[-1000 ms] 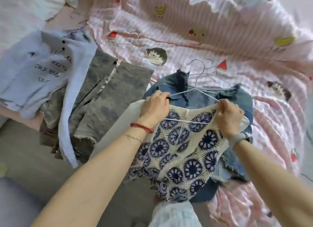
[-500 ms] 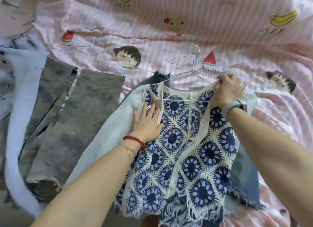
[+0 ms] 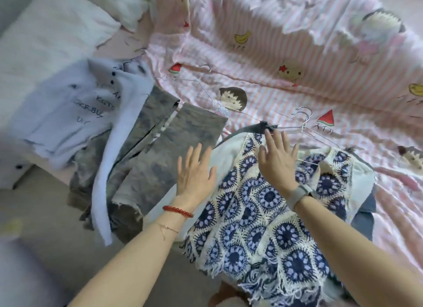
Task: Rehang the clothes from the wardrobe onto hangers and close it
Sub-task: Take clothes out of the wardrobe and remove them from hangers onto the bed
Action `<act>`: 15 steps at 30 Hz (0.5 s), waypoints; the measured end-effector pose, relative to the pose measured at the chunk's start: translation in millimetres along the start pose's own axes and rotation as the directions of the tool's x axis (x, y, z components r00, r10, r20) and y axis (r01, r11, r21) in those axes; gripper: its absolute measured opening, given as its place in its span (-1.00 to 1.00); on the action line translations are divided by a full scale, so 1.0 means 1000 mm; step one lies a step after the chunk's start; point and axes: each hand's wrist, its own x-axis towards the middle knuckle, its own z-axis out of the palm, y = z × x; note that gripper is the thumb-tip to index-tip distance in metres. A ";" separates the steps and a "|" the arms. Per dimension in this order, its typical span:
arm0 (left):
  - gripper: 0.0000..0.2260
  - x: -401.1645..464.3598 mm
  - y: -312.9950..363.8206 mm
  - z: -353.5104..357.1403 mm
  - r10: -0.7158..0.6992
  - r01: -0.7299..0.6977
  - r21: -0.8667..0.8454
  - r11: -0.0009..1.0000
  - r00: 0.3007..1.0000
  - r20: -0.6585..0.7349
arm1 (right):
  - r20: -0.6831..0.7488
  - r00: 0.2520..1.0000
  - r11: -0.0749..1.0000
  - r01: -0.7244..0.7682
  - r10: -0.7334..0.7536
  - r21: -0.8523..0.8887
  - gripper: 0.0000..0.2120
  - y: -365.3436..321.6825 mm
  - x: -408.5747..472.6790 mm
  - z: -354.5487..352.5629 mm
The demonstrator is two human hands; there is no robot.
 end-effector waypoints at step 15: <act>-0.59 -0.439 -0.167 -0.030 -0.811 0.790 -0.231 0.567 0.488 -0.323 | 0.382 0.258 0.374 0.888 -0.887 0.268 -0.72 -0.270 -0.318 0.086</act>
